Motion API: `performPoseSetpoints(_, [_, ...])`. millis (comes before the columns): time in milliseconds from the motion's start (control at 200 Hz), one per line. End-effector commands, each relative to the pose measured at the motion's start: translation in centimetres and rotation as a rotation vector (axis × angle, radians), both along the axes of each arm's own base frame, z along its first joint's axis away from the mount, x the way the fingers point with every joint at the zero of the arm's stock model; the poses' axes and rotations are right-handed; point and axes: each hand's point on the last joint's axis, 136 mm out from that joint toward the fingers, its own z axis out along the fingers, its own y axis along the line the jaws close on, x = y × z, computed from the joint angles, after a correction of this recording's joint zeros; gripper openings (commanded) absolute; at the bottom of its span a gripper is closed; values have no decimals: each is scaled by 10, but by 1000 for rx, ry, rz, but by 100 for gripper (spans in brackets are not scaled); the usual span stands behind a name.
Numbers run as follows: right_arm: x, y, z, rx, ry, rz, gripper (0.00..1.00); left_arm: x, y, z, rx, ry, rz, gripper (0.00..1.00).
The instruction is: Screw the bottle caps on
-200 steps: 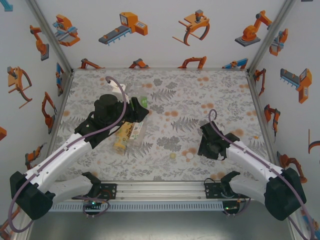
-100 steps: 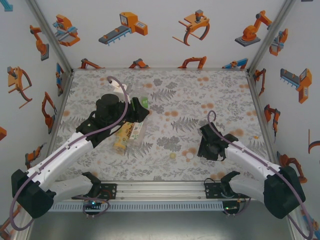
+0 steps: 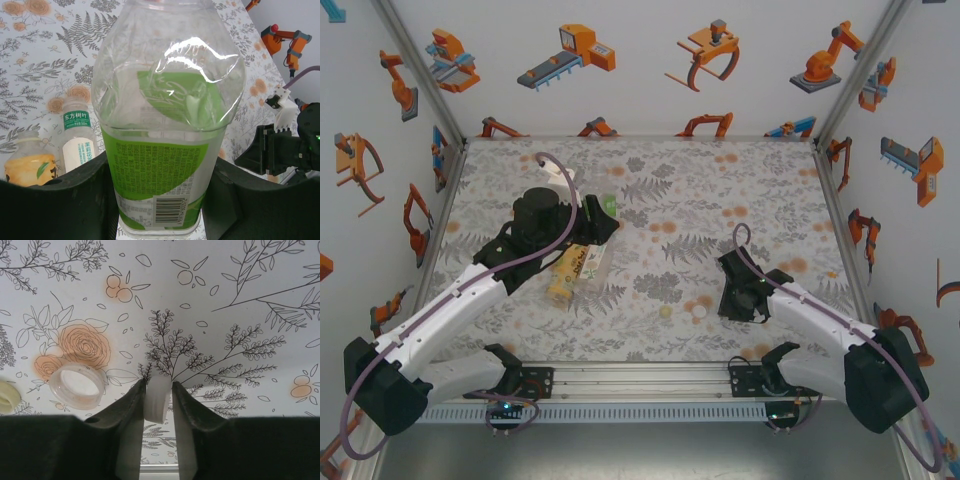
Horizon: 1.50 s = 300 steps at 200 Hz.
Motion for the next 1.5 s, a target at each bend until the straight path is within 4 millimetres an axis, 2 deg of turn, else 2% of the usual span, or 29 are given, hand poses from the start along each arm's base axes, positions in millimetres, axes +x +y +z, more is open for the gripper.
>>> performPoseSetpoints(0, [-3, 0, -3, 0, 8, -2, 25, 3, 0, 8, -25, -4, 9, 0])
performPoseSetpoints(215, [9, 3, 0, 17, -31, -22, 19, 3, 0, 8, -19, 0, 8, 0])
performPoseSetpoints(441, [54, 8, 12, 43, -66, -18, 19, -1, 6, 10, -1, 8, 18, 0])
performPoseSetpoints(516, [71, 16, 14, 60, -73, 2, 18, -4, 10, 12, 4, 10, 23, 0])
performPoseSetpoints(611, [93, 37, 18, 110, -82, 52, 18, -8, 15, 10, -1, 22, 39, 0])
performPoseSetpoints(796, [131, 103, 30, 391, -126, 171, 18, -11, 15, 8, -20, 53, 37, 0])
performPoseSetpoints(881, [139, 124, 33, 497, -118, 202, 19, -12, 14, 8, -26, 61, 34, 0])
performPoseSetpoints(961, [140, 135, 30, 557, -102, 213, 19, -12, 12, 7, -24, 68, 27, 0])
performPoseSetpoints(1067, [134, 129, 14, 549, -51, 182, 20, -13, 12, 5, -22, 81, 27, 0])
performPoseSetpoints(1222, [118, 99, -10, 503, 21, 92, 24, -14, 13, 9, -51, 67, 32, 0])
performPoseSetpoints(1372, [106, 70, -16, 404, 37, 40, 32, -12, 12, 8, -46, 66, 37, 0])
performPoseSetpoints(1497, [105, 58, -15, 310, 61, 54, 37, -11, 10, 5, -44, 78, 28, 0])
